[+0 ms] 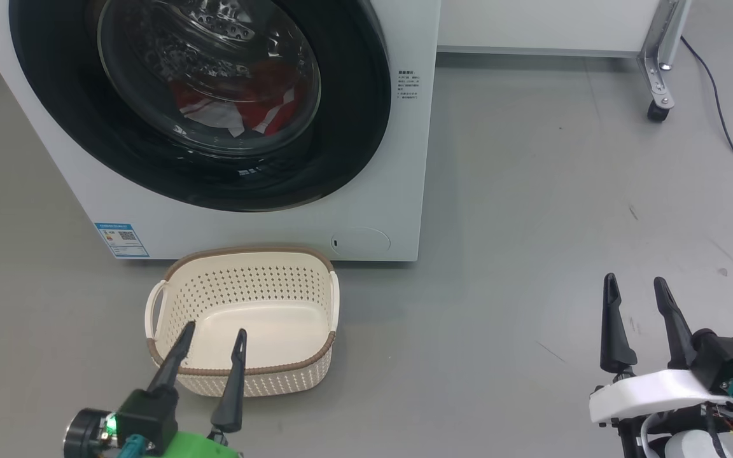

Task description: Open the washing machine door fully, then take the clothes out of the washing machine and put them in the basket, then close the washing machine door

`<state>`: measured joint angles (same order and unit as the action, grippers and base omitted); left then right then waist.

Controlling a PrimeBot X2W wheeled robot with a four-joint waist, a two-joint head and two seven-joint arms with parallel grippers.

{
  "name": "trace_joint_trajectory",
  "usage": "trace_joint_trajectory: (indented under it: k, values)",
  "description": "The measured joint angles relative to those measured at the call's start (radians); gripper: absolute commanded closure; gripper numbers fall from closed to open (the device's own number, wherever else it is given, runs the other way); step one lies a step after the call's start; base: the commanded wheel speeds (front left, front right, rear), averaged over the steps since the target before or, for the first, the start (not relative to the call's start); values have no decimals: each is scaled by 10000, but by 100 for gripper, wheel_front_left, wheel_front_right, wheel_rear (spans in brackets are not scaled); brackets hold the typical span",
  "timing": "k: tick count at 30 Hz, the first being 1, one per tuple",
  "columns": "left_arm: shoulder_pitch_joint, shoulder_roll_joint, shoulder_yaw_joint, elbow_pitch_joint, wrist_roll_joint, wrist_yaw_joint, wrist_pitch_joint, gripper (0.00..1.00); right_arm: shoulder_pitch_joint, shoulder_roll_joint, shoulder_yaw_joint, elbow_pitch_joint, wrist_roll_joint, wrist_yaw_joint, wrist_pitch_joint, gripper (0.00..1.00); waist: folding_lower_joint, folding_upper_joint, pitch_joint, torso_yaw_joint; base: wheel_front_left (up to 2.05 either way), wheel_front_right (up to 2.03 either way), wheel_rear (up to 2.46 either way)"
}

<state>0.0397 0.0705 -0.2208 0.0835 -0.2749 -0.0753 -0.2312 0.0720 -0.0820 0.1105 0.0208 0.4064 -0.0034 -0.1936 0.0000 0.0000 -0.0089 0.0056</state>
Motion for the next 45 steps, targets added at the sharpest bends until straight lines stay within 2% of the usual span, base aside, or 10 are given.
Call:
trace_joint_trajectory:
  k: [6, 10, 20, 26, 45]
  values:
    - [184, -23, -309, 454, 905, 102, -184, 0, 100, -109, 242, 192, -1112, -311, -56, 0, 0, 0, -53, -49, 0, 0, 0]
    - [181, -79, -301, 552, 901, 190, -207, 0, 186, -105, 265, 366, -1131, -360, 48, 0, 0, 0, -53, -64, 0, 0, 0]
    - [170, -178, 40, 876, 366, 512, -209, 0, 185, -100, 341, 539, -1131, -424, 244, 0, 0, 0, 6, -57, 0, 0, 0]
    - [153, -209, 161, 974, -67, 525, -207, 0, 178, -94, 393, 640, -1131, -426, 318, 0, 0, 0, 52, -49, 0, 0, 0]
    - [-47, -224, 132, 1183, -169, 606, -207, 0, 130, -94, 522, 855, -1172, -428, 385, 0, 0, 0, 87, -29, 0, 0, 0]
